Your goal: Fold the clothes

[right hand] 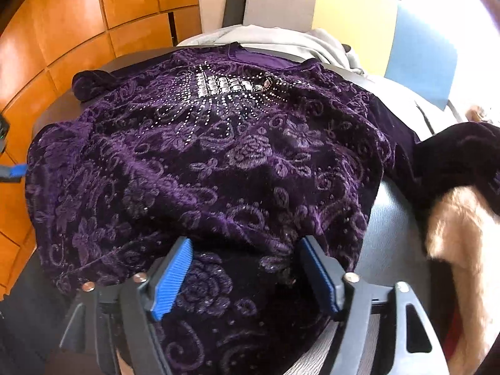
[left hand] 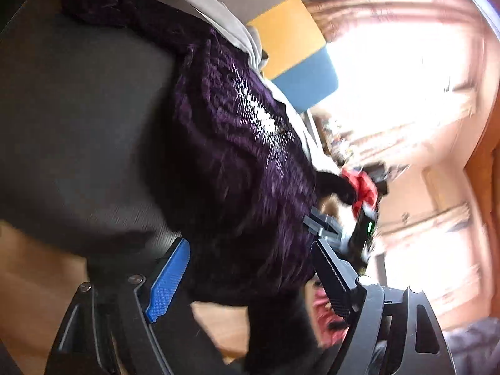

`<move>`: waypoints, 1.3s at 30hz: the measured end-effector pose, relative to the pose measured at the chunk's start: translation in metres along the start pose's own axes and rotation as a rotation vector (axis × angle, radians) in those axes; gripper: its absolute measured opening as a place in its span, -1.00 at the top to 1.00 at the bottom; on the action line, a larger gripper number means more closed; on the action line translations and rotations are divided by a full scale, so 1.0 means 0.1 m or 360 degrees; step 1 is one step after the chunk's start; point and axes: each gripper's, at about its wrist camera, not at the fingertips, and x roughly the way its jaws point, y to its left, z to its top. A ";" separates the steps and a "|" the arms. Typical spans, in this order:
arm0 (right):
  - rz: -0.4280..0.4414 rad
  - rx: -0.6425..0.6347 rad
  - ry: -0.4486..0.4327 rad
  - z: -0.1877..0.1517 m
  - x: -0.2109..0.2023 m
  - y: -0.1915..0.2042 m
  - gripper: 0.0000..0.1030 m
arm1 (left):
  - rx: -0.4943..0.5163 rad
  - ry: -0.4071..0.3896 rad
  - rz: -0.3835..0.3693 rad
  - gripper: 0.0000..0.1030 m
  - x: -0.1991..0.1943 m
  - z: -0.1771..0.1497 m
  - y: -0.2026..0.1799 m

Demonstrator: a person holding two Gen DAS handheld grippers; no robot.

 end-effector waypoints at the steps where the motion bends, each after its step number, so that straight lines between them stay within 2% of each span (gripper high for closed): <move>1: 0.0009 0.0001 -0.0018 0.00 0.02 -0.02 -0.54 | 0.0038 -0.0012 0.0087 -0.59 -0.03 -0.06 -0.03; 3: 0.0027 0.0003 -0.0055 0.00 0.05 -0.06 -0.63 | 0.0115 -0.0041 0.0265 -0.60 -0.10 -0.16 -0.08; 4: 0.0036 0.0004 -0.0073 0.00 0.06 -0.08 -0.69 | 0.0159 -0.0127 0.0399 -0.62 -0.15 -0.18 -0.10; 6: 0.0039 0.0006 -0.0105 -0.01 0.08 -0.08 -0.76 | 0.0246 -0.0287 0.0530 -0.65 -0.23 -0.17 -0.13; 8: 0.0036 0.0009 -0.0130 -0.02 0.08 -0.07 -0.79 | 0.0358 -0.0378 0.0580 -0.77 -0.22 -0.11 -0.21; 9: 0.0042 0.0011 -0.0132 -0.02 0.07 -0.07 -0.79 | 0.0425 -0.0379 0.0591 -0.83 -0.14 -0.06 -0.26; 10: 0.0057 0.0020 -0.0137 -0.03 0.06 -0.08 -0.80 | 0.0503 -0.0328 0.0586 -0.84 -0.02 -0.02 -0.31; 12: 0.0069 0.0026 -0.0149 -0.03 0.06 -0.09 -0.80 | 0.0582 -0.0171 0.0539 -0.85 0.20 0.03 -0.35; 15: 0.0066 0.0022 -0.0170 -0.05 0.05 -0.09 -0.81 | 0.0523 0.0030 0.0429 -0.85 0.49 0.13 -0.30; 18: 0.0060 0.0021 -0.0191 -0.06 0.05 -0.09 -0.80 | 0.0404 0.0021 0.0311 -0.83 0.62 0.21 -0.30; 19: 0.0062 0.0023 -0.0191 -0.06 0.05 -0.09 -0.81 | 0.0398 0.0052 0.0290 -0.79 0.66 0.21 -0.33; 20: 0.0064 0.0025 -0.0192 -0.06 0.05 -0.09 -0.81 | 0.0409 0.0084 0.0296 -0.52 0.70 0.21 -0.36; 21: 0.0065 0.0026 -0.0194 -0.06 0.06 -0.09 -0.81 | 0.0434 0.0122 0.0316 -0.07 0.71 0.18 -0.38; 22: 0.0065 0.0027 -0.0196 -0.06 0.06 -0.09 -0.81 | 0.0428 0.0169 0.0328 0.16 0.70 0.16 -0.38; 23: 0.0066 0.0028 -0.0199 -0.06 0.06 -0.09 -0.81 | 0.0380 0.0192 0.0289 0.33 0.62 0.15 -0.35; 25: 0.0068 0.0031 -0.0204 -0.06 0.06 -0.09 -0.81 | 0.0280 0.0205 0.0164 0.35 0.38 0.14 -0.30; 27: 0.0069 0.0032 -0.0210 -0.07 0.06 -0.09 -0.81 | 0.0219 0.0146 -0.0043 0.30 0.10 0.09 -0.35; 28: 0.0071 0.0033 -0.0213 -0.07 0.06 -0.10 -0.81 | 0.0193 0.0108 -0.0159 0.20 -0.06 0.06 -0.38; 30: 0.0073 0.0036 -0.0217 -0.07 0.06 -0.10 -0.81 | 0.0124 0.0000 -0.0283 -0.62 -0.32 0.03 -0.37; 31: 0.0072 0.0036 -0.0220 -0.07 0.06 -0.10 -0.81 | 0.0086 -0.0060 -0.0314 -0.70 -0.45 0.01 -0.36; 33: 0.0070 0.0036 -0.0225 -0.07 0.06 -0.09 -0.81 | 0.0081 -0.0116 -0.0163 -0.70 -0.56 -0.03 -0.31; 35: 0.0068 0.0036 -0.0228 -0.07 0.06 -0.09 -0.81 | 0.0080 -0.0124 0.0070 -0.73 -0.52 -0.09 -0.21; 37: 0.0068 0.0039 -0.0234 -0.07 0.06 -0.09 -0.81 | 0.0098 -0.0126 0.0374 -0.73 -0.39 -0.16 -0.09; 39: 0.0070 0.0042 -0.0238 -0.07 0.06 -0.09 -0.81 | 0.0154 -0.0100 0.0534 -0.72 -0.21 -0.22 -0.02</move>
